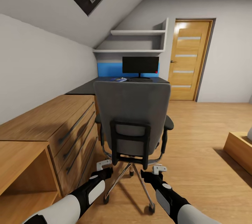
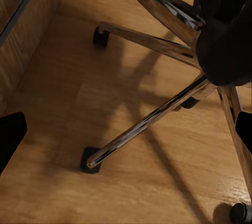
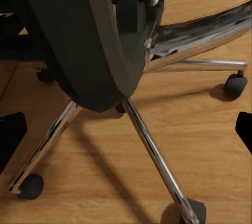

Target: In the bedroom, organize the workspace by keeping the computer under the desk, ensuring the monitor is on the desk, placing the keyboard on the desk next to the monitor, placing the mouse on the desk next to the keyboard, moving the folder from the swivel chair onto the desk next to the mouse, stacking the notebook on top of the folder with the pen on top of the notebook, and positioning the swivel chair next to the desk.

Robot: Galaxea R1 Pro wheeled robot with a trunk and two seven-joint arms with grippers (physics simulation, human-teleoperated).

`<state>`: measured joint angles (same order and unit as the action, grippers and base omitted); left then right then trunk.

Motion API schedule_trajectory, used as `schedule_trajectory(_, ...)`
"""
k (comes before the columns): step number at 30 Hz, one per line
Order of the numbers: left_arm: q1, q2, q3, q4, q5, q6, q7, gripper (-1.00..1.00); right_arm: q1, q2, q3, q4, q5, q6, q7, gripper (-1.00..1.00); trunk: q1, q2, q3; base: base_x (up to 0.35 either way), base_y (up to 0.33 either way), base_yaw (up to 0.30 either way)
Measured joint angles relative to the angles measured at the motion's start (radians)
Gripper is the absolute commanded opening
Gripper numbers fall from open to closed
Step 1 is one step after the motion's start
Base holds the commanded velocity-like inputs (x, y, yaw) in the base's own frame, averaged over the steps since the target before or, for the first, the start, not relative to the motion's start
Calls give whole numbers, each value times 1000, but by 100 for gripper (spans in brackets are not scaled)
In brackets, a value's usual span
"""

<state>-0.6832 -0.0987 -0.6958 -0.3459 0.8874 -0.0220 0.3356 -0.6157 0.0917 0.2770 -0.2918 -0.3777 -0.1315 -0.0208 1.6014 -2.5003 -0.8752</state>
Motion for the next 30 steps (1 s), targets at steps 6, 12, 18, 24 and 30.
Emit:
schedule_trajectory(6, 0, 0, -20, 3, 3, 1, 6, 100, 0, -1, -1, -1, -1, 0, -1, 100, 0, 0, 0, 281, 0, 0)
schedule_trajectory(12, 0, 0, -23, 3, 3, 1, 3, 100, 0, -1, -1, 1, -1, -34, -1, 100, 0, 0, 2, 320, -59, -51)
schedule_trajectory(18, 0, 0, -24, 2, 5, 1, 1, 100, 0, -2, 1, 5, -1, -45, 0, 100, 0, 0, 2, 321, -137, -4)
schedule_trajectory(24, 0, 0, -24, 2, 5, 1, 1, 100, 0, -3, 2, 6, -2, -51, 0, 100, 0, 0, 2, 320, -150, 0)
schedule_trajectory(30, 0, 0, -23, 2, 2, 1, 3, 100, 0, -1, 1, 7, -2, -56, -1, 100, 0, 0, 2, 317, -164, 0)
